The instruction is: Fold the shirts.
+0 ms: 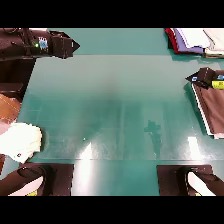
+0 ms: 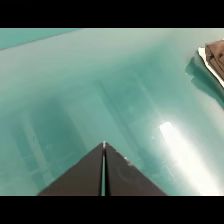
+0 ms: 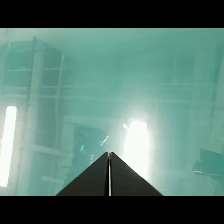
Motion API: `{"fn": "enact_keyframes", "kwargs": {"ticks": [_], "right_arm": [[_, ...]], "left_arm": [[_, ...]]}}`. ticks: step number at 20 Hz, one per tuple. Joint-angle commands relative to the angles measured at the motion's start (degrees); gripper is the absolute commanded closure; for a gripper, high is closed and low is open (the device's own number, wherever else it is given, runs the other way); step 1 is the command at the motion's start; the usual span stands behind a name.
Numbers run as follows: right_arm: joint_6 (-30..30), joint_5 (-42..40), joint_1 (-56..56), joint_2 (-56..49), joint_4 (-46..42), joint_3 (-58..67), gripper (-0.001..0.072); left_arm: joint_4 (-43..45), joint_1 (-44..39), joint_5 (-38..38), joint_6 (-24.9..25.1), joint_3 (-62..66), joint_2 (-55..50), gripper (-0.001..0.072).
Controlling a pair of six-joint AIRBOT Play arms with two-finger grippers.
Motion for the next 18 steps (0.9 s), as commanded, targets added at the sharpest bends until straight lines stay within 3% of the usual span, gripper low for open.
{"fn": "enact_keyframes", "kwargs": {"ticks": [1, 14, 18], "right_arm": [[0.02, 0.28, 0.07, 0.04, 0.04, -0.02, 0.0698], [-0.83, 0.61, 0.07, 0.09, 0.02, -0.07, 0.0698], [-1.95, 0.98, 0.07, 0.11, 0.0, -0.07, 0.0697]], "left_arm": [[0.02, -0.02, 0.31, 0.0, 0.0, 0.0, 0.068], [0.0, -0.02, 0.33, -0.02, 0.0, 0.0, 0.068], [0.11, 0.35, 3.98, -0.42, 0.42, 0.31, 0.068]]}}
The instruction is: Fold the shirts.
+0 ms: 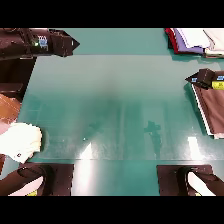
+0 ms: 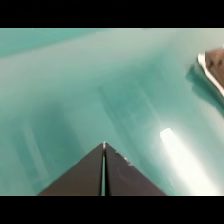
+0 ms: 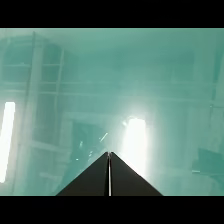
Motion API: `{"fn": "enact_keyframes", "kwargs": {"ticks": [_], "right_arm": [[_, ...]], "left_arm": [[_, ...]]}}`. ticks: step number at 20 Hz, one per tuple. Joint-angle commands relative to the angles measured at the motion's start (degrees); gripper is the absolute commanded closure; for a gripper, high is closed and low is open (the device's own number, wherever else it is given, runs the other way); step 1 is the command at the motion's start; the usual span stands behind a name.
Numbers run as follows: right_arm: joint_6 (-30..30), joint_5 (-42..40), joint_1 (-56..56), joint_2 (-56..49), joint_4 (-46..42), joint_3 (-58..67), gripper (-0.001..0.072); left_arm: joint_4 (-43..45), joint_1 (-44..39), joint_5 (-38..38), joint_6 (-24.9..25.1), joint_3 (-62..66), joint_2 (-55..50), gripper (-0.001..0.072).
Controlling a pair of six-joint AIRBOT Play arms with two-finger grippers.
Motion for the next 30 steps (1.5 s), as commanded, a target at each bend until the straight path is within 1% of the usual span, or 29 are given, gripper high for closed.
{"fn": "enact_keyframes", "kwargs": {"ticks": [1, 3, 4, 6, 8, 9, 10, 11, 12, 14, 17, 19, 21, 27, 28, 29, 30], "right_arm": [[-0.76, 0.44, 0.02, 0.02, -0.07, -0.02, 0.0698], [-1.66, 0.61, 0.02, 0.04, -0.07, -0.02, 0.0698], [-1.66, 0.66, 0.02, 0.02, -0.04, -0.02, 0.0698], [-1.66, 0.59, 0.02, 0.02, -0.07, -0.02, 0.0697], [-1.66, 0.79, 0.02, 0.02, 0.04, -0.02, 0.0698], [-1.66, 0.87, 0.02, 0.02, 0.02, -0.02, 0.0698], [-1.66, 0.85, 0.02, 0.02, 0.02, -0.02, 0.0698], [-1.66, 0.87, 0.02, 0.02, 0.02, -0.02, 0.0698], [-1.66, 0.87, 0.02, 0.02, 0.02, -0.02, 0.0698], [-1.66, 0.9, 0.02, 0.02, 0.0, -0.02, 0.0698], [-1.66, 1.05, 0.02, 0.02, 0.0, -0.02, 0.0698], [-1.66, 1.05, 0.02, 0.02, 0.02, -0.02, 0.0698], [-1.66, 1.01, 0.02, 0.02, 0.0, -0.02, 0.0698], [-1.66, 1.01, 0.02, 0.02, 0.0, -0.02, 0.0698], [-1.66, 1.03, 0.02, 0.02, 0.0, -0.02, 0.0698], [-1.66, 1.03, 0.02, 0.04, 0.0, -0.02, 0.0697], [-1.66, 1.01, 0.02, 0.04, 0.02, -0.02, 0.0698]], "left_arm": [[0.7, 1.18, -1.46, -0.5, 0.46, 1.16, 0.0681], [5.27, 3.72, -12.26, -1.22, 0.39, 3.85, 0.0681], [10.12, 5.05, -18.71, -2.86, 0.07, 5.6, 0.0681], [24.59, 7.52, -29.9, -7.34, -3.15, 10.49, 0.068], [36.09, 9.77, -36.26, -10.69, -8.76, 15.63, 0.0679], [39.82, 10.75, -38.23, -10.91, -11.76, 17.59, 0.0675], [42.45, 11.65, -39.21, -10.91, -15.23, 19.37, 0.0426], [43.34, 12.5, -39.06, -10.99, -18.69, 20.52, 0.0152], [43.6, 13.55, -38.49, -11.61, -22.6, 21.11, 0.0166], [43.56, 15.61, -36.63, -12.11, -30.93, 21.11, 0.0165], [42.71, 18.95, -29.83, -15.5, -44.19, 21.09, 0.0164], [39.12, 21.49, -25.35, -16.85, -50.49, 21.11, 0.0164], [36.85, 23.1, -22.88, -16.87, -54.05, 21.09, 0.0165], [37.09, 24.87, -22.99, -17.14, -55.49, 21.11, 0.0167], [37.11, 24.87, -23.47, -18.29, -55.49, 21.09, 0.0296], [37.07, 24.87, -23.71, -18.38, -55.49, 21.11, 0.0597], [37.09, 24.87, -23.71, -18.43, -55.3, 21.11, 0.0673]]}}
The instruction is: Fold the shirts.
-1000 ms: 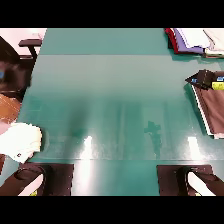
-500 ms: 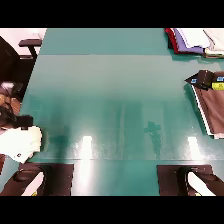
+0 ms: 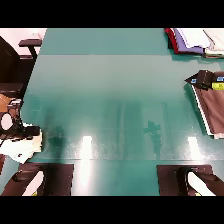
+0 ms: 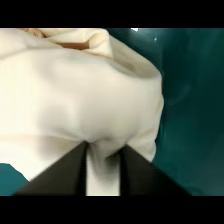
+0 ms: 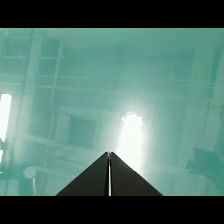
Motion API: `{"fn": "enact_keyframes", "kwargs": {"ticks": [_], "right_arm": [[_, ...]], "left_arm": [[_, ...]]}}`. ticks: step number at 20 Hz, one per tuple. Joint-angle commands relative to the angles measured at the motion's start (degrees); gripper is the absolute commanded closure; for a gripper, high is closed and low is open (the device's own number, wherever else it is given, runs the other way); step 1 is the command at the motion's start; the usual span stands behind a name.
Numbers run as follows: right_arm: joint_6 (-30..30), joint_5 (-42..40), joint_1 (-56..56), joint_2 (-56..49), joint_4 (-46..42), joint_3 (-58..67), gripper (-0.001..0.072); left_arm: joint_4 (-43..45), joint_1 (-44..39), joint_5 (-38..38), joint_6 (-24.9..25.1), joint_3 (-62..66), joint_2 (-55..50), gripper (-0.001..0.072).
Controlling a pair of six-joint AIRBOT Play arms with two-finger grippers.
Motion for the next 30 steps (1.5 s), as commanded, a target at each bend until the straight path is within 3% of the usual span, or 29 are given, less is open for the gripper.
{"fn": "enact_keyframes", "kwargs": {"ticks": [1, 6, 9, 13, 15, 20, 23, 24, 25, 26, 30], "right_arm": [[0.02, -0.02, 0.02, 0.02, 0.02, 0.0, 0.0698], [0.02, 0.46, 0.02, 0.07, 0.07, 7.37, 0.0698], [0.02, -0.11, 0.02, -0.07, 0.0, 15.23, 0.0698], [0.02, -0.68, 0.02, -0.28, -0.11, 22.21, 0.0698], [0.02, -1.22, 0.0, -0.28, -0.13, 23.96, 0.0698], [0.04, -0.98, -2.71, 0.02, 0.0, 25.9, 0.0698], [0.04, -0.94, -4.66, 0.76, 0.02, 25.9, 0.0698], [0.04, -0.94, -5.11, 1.01, 0.0, 25.9, 0.0698], [0.07, -0.7, -5.55, 1.16, 0.02, 25.9, 0.0698], [0.07, -0.2, -5.95, 1.27, 0.0, 25.88, 0.0698], [0.07, 1.57, -7.19, 1.25, 0.0, 25.86, 0.0698]], "left_arm": [[-0.33, 0.35, -0.42, -1.01, 0.46, 0.07, 0.0681], [-3.8, -2.95, -1.51, 1.22, 21.24, 0.07, 0.0684], [-3.91, -12.66, -0.59, 1.36, 38.62, 0.04, 0.0684], [-4.04, -25.0, 1.64, 1.2, 51.01, -1.22, 0.0685], [-4.02, -30.8, 1.55, 1.44, 55.1, -5.38, 0.0684], [-4.66, -47.23, 0.81, 7.39, 60.02, -23.71, 0.0683], [-11.39, -54.95, 3.15, 11.8, 60.02, -35.8, 0.0678], [-15.08, -56.15, 5.31, 13.55, 60.0, -39.01, 0.0613], [-19.06, -56.61, 7.85, 15.06, 60.02, -41.7, 0.0301], [-20.94, -56.41, 9.81, 15.15, 60.02, -43.25, 0.0207], [-20.92, -48.0, 7.78, 10.97, 60.52, -41.86, 0.0206]]}}
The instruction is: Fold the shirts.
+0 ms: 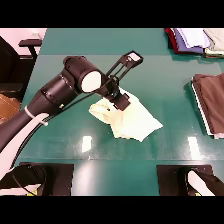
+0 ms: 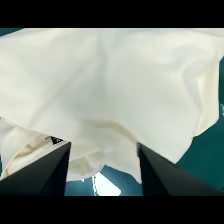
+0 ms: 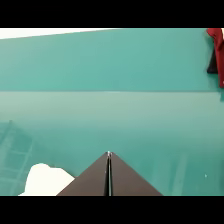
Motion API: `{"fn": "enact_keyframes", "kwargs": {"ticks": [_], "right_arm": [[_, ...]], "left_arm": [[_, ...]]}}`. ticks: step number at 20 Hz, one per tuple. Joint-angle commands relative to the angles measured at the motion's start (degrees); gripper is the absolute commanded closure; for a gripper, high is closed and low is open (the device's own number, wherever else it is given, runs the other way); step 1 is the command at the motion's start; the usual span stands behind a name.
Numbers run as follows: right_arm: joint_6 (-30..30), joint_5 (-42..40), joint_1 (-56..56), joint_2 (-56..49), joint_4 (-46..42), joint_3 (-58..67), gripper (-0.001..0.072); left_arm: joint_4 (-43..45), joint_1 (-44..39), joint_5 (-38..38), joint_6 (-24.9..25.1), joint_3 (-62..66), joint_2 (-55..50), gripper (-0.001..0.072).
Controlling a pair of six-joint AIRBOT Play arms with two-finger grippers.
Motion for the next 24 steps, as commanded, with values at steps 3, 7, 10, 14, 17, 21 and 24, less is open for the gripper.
{"fn": "enact_keyframes", "kwargs": {"ticks": [3, 7, 10, 14, 17, 21, 24], "right_arm": [[0.0, 1.07, -0.83, 0.11, 0.04, 0.07, 0.0698], [0.02, 1.07, -0.83, 0.11, 0.02, 0.07, 0.0698], [0.0, 1.09, -0.83, 0.11, 0.02, 0.04, 0.0698], [0.02, 1.53, -0.83, 0.07, 0.02, -0.07, 0.0698], [0.02, 1.55, -0.83, 0.07, 0.02, -0.07, 0.0698], [0.02, 4.04, -0.83, -0.57, 0.0, -0.07, 0.0698], [0.02, 8.76, -0.83, -2.32, -0.04, -0.22, 0.0698]], "left_arm": [[-3.04, 14.38, -2.82, -4.98, -1.64, 0.13, 0.0206], [-12.11, 23.21, 0.13, -5.44, -12.35, 0.11, 0.0206], [-13.42, 24.55, 5.84, -5.25, -21.51, 0.11, 0.0205], [-15.28, 24.52, 15.74, -5.49, -30.12, -0.09, 0.0205], [-17.66, 24.17, 20.26, -5.22, -31.98, -0.28, 0.0206], [-18.93, 23.65, 16.83, -4.37, -31.93, -3.58, 0.0208], [-18.12, 24.04, 15.54, -3.58, -30.38, -2.51, 0.067]]}}
